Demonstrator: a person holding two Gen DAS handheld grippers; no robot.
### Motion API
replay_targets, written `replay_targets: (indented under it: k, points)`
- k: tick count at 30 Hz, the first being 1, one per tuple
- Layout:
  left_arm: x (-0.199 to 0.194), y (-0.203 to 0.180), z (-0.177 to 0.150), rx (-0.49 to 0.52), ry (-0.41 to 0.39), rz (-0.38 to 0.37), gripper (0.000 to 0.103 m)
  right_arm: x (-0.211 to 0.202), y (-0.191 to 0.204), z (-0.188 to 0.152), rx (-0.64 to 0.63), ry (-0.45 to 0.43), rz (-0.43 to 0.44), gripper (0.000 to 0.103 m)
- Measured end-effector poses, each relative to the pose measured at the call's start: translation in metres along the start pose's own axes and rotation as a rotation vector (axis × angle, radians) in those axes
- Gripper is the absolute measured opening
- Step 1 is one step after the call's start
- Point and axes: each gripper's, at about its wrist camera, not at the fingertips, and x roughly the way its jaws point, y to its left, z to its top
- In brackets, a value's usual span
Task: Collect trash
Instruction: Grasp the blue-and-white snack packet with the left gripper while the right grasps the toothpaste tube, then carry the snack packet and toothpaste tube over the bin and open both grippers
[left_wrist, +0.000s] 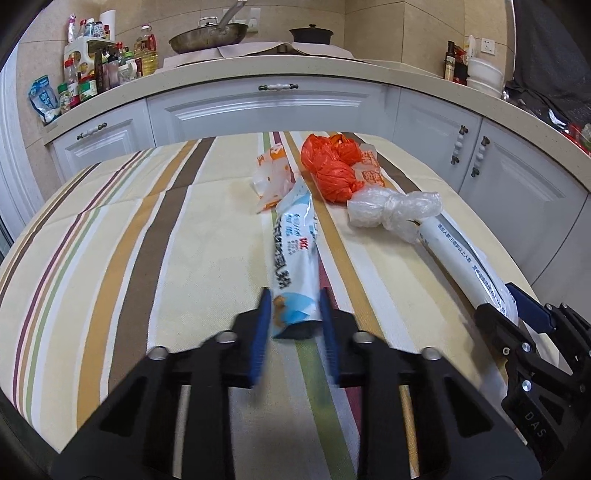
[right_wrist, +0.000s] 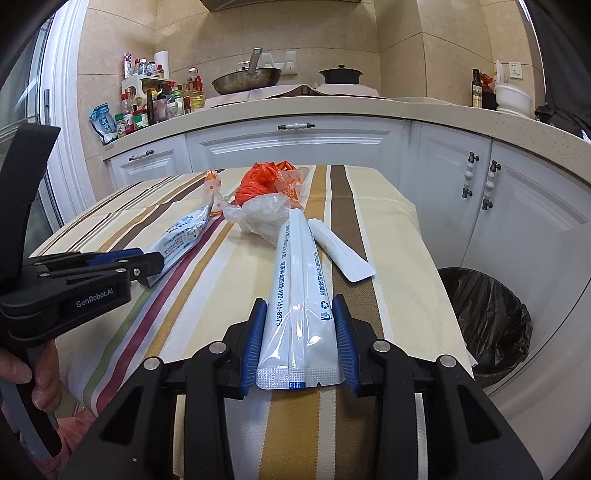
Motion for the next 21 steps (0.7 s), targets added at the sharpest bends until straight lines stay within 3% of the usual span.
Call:
replay_targets:
  k: [6, 21]
  points:
    - [-0.01, 0.004, -0.003, 0.011, -0.022, -0.007, 0.008, -0.005, 0.002, 0.0, -0.001, -0.014, -0.005, 0.037]
    - [-0.064, 0.015, 0.008, -0.022, -0.117, -0.046, 0.007, -0.028, -0.004, 0.016, -0.014, -0.084, -0.041, 0.036]
